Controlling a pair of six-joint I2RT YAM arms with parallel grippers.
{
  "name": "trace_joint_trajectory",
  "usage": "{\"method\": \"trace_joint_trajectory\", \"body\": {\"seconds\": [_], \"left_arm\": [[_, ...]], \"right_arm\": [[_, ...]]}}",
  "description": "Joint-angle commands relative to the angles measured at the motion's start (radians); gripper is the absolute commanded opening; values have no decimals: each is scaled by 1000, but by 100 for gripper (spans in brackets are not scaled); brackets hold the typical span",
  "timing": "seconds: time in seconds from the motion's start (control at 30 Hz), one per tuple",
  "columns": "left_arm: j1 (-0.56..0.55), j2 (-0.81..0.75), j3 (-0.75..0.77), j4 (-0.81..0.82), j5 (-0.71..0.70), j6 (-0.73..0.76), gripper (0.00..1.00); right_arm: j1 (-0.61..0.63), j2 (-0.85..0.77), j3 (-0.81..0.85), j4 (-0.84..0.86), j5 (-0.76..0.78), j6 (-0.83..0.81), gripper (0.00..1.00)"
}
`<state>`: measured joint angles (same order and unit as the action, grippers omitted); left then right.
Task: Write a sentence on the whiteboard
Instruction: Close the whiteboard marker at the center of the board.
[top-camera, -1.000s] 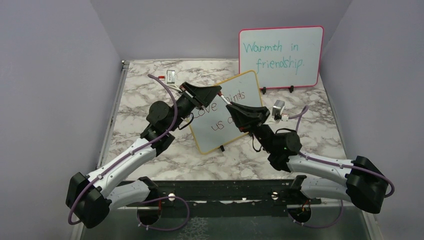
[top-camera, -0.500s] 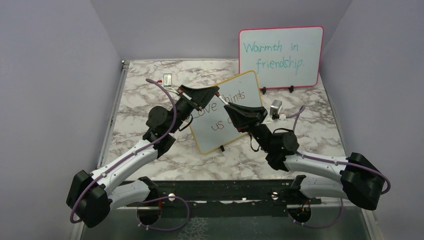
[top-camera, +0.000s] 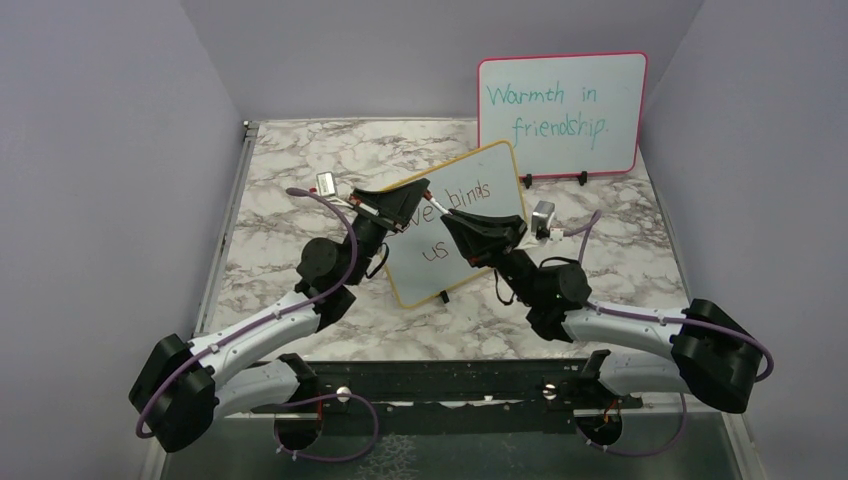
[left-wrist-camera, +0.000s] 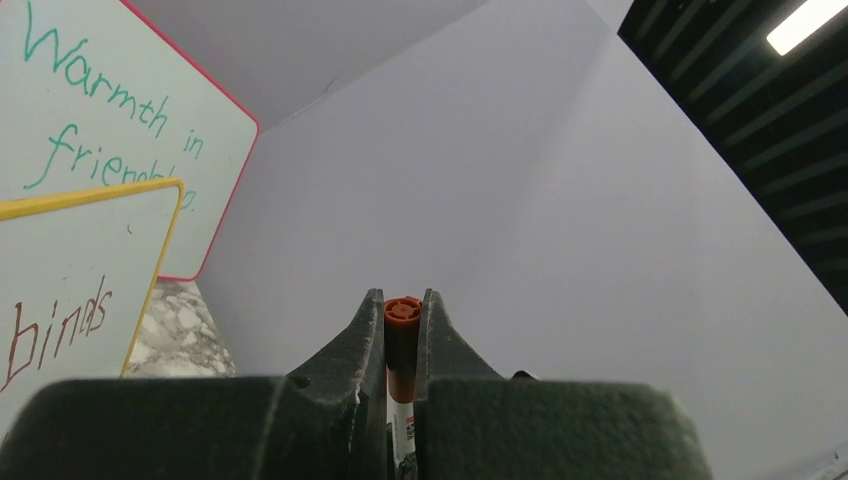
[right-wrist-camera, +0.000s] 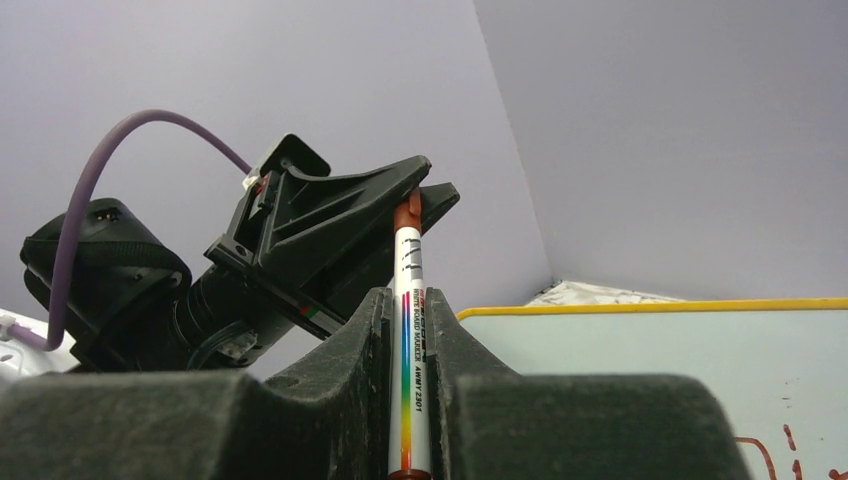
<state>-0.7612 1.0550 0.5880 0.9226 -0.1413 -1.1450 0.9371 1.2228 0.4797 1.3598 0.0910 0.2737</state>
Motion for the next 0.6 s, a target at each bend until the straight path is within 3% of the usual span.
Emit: {"method": "trace_joint_trajectory", "body": {"seconds": [0.0,0.33,0.57], "left_arm": [[-106,22,-48,-9,115,-20,0],[-123,43,-65,43,97,-15,2],[-9,-63,8,-233,80,96,36]], "right_arm": [[-3,20,68,49,35,10,1],[-4,15,80,-50,56,-23,1],[-19,-83,73,-324,124,-67,1]]}}
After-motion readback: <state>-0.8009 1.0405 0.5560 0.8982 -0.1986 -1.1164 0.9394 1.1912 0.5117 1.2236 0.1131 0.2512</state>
